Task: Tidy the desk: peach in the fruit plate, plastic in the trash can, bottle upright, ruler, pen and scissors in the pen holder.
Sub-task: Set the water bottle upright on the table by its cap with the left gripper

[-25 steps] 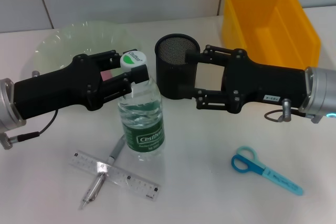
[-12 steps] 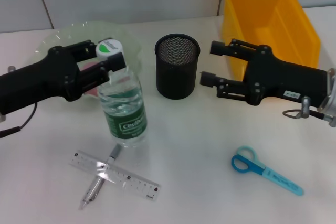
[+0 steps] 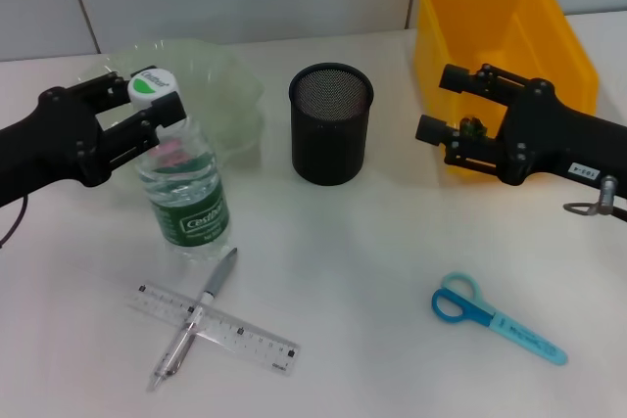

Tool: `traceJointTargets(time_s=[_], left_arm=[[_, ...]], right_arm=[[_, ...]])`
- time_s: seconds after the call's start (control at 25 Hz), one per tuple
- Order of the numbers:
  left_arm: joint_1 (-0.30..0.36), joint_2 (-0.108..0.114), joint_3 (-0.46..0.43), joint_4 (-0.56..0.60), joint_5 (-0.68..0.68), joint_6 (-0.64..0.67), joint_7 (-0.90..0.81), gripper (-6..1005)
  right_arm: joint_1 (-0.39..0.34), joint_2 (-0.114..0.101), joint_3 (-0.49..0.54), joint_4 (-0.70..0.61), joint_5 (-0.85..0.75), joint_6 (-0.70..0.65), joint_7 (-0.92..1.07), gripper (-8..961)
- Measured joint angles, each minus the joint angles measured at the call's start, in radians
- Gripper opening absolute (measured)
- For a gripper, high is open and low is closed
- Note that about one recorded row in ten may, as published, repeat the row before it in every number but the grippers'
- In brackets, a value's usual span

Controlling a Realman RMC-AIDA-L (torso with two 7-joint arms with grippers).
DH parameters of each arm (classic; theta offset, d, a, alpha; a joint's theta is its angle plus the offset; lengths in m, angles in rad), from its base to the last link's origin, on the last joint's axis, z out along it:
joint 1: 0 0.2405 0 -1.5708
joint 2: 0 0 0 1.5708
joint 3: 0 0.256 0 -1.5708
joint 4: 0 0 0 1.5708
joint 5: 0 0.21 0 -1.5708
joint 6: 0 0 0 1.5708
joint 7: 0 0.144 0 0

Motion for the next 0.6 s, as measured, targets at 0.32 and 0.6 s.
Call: traceJointTargets(time_s=[0.32,0.6], left_arm=[[0.027,0.008,-0.038,0.001,0.0,-0.015,0.038,451],[0.054,0.015,-0.056,0.001,0.004,-0.042,0.07,450]], right_arm=[[-0.003,-0.002,0.029,0.0,-0.001,0.007,0.0,750],[-0.002,-0.002,0.03,0.0,-0.002,0.029,0.007,750]])
